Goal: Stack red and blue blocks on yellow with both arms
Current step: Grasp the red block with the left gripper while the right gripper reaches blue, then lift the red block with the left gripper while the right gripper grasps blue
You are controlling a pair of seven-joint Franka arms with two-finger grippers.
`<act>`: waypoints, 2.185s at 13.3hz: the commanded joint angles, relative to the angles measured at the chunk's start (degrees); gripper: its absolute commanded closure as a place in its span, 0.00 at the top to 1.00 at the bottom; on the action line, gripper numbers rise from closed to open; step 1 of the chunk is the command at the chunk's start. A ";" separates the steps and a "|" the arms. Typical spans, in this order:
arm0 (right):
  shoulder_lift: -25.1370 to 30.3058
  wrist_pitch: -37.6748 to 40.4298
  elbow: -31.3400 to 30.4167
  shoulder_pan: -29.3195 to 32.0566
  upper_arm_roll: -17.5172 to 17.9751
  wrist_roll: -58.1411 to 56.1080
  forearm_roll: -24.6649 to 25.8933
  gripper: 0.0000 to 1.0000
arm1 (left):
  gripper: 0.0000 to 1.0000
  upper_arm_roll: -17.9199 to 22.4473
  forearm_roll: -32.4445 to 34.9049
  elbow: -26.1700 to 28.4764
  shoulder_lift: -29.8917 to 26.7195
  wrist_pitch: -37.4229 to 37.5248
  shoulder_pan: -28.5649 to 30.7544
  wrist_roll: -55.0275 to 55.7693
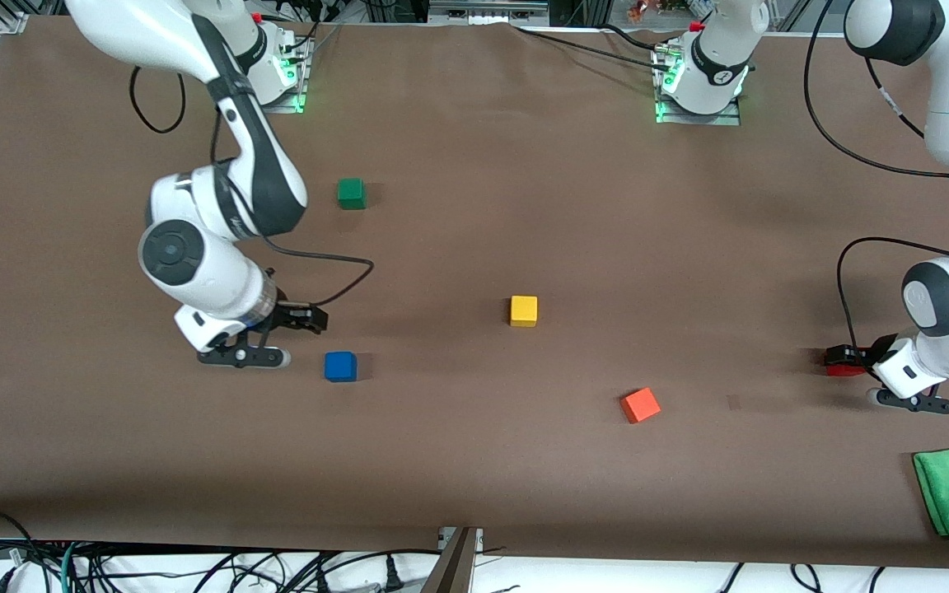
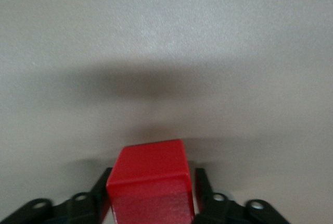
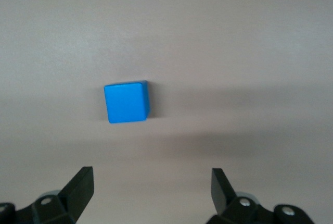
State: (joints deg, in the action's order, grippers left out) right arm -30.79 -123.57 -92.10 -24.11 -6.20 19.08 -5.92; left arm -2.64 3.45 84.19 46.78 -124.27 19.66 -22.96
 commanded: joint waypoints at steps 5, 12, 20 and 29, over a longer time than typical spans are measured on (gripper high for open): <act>-8.49 -11.68 1.13 -1.99 -0.22 0.43 -7.79 1.00 | 0.03 -9.02 -0.99 0.63 -8.89 9.64 -1.45 7.82; -12.80 -17.85 1.48 -2.43 -0.30 -2.82 -2.26 0.82 | 0.14 -13.71 -0.99 -2.27 -11.63 11.68 -25.51 34.38; -12.36 -11.02 7.09 -1.99 -0.48 -3.35 -1.99 0.43 | 0.12 -13.00 -0.90 -2.72 -5.39 7.73 -40.22 49.14; -11.57 10.01 23.80 -2.34 -0.30 0.07 -2.78 0.43 | 0.12 -12.48 2.26 -1.75 -5.12 3.70 -43.48 55.47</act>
State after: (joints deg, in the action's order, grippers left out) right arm -42.16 -115.36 -70.47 -26.32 -6.78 17.25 -8.45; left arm -15.68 4.20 82.78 41.61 -118.71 -23.25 30.68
